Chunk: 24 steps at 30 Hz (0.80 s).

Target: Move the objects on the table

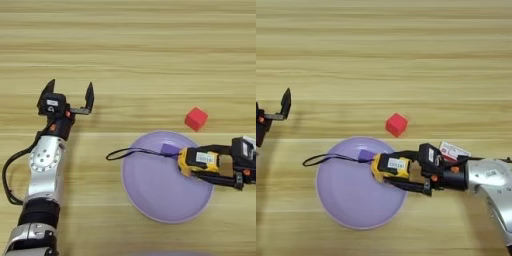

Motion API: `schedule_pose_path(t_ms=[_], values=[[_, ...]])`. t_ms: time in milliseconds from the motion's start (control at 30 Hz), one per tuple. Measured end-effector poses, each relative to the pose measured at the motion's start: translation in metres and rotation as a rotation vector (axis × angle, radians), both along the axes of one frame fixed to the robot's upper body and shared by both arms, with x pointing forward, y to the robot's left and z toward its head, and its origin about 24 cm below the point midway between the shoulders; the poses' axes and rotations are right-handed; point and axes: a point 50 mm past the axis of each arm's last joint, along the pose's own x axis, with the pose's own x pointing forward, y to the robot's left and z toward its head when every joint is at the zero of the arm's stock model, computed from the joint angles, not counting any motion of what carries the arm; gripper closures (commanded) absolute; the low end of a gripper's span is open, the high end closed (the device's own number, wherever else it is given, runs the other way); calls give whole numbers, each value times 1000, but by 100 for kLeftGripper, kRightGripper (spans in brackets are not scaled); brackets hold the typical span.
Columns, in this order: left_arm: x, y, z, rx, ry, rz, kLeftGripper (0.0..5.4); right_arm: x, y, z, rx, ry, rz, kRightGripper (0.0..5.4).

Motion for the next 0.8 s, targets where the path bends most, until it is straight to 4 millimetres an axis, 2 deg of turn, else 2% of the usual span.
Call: schedule_pose_path(t_ms=[200, 300, 533, 667, 800], values=[[0, 0, 0, 0, -2, -1, 0, 9, -13, 15, 48, -55, -80, 291], [0, 0, 0, 0, -2, 0, 0, 16, -22, 16, 48, -62, -136, 291], [0, 0, -1, 0, 1, -1, 0, 29, -42, -7, -37, -4, -270, 291], [0, 0, -1, -1, 3, -1, 0, 29, -42, -24, -65, 35, -282, 291], [0, 0, -1, -1, 0, -1, 0, 34, -44, -27, -79, 24, -291, 291]])
